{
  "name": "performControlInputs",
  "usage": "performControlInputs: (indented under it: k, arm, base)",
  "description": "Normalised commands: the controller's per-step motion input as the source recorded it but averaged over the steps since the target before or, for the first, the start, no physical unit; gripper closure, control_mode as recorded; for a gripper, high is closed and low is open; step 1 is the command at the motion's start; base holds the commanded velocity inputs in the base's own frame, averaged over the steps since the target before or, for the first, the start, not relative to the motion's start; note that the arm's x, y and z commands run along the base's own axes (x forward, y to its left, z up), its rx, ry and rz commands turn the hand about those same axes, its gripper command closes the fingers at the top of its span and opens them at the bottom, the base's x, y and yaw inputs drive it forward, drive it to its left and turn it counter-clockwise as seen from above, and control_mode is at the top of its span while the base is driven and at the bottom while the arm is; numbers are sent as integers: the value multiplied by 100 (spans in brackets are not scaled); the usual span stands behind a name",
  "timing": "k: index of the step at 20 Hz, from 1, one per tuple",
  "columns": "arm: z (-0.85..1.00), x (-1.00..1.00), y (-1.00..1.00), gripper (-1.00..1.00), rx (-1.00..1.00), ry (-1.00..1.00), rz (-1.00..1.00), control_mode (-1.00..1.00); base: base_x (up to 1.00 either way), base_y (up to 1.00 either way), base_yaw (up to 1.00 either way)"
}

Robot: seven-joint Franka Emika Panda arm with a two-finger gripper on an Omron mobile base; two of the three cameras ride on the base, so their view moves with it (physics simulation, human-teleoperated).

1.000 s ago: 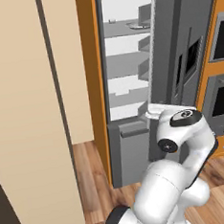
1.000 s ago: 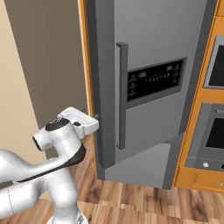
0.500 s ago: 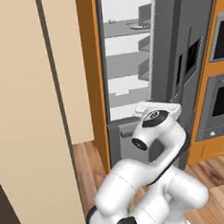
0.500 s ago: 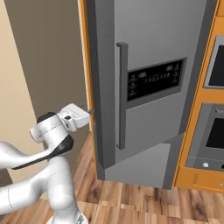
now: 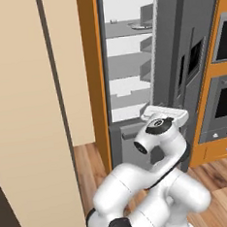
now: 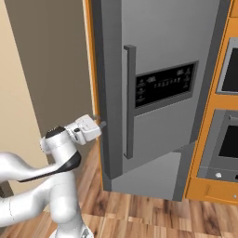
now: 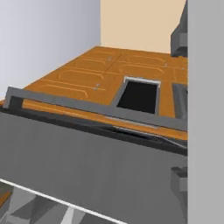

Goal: Retrieve the fish from the fridge and place it on the saucepan with marinade on the stove.

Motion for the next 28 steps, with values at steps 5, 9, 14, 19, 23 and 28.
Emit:
performControlInputs:
  k: [5,9,14,19,23,28]
  arm:
    - [8,7,43,-100,0,-1,-30,-100]
    - [21,17,56,-100,0,0,-14,-100]
    - [10,10,82,-100,-4,0,-9,-100]
    - [15,34,74,-100,-2,0,-11,-100]
    - [12,71,79,-100,-3,0,-16,-100]
    - [6,71,57,-100,-2,0,-19,-100]
  base:
    - [0,0,0]
    - [0,0,0]
    - [0,0,0]
    - [0,0,0]
    - [0,0,0]
    - [0,0,0]
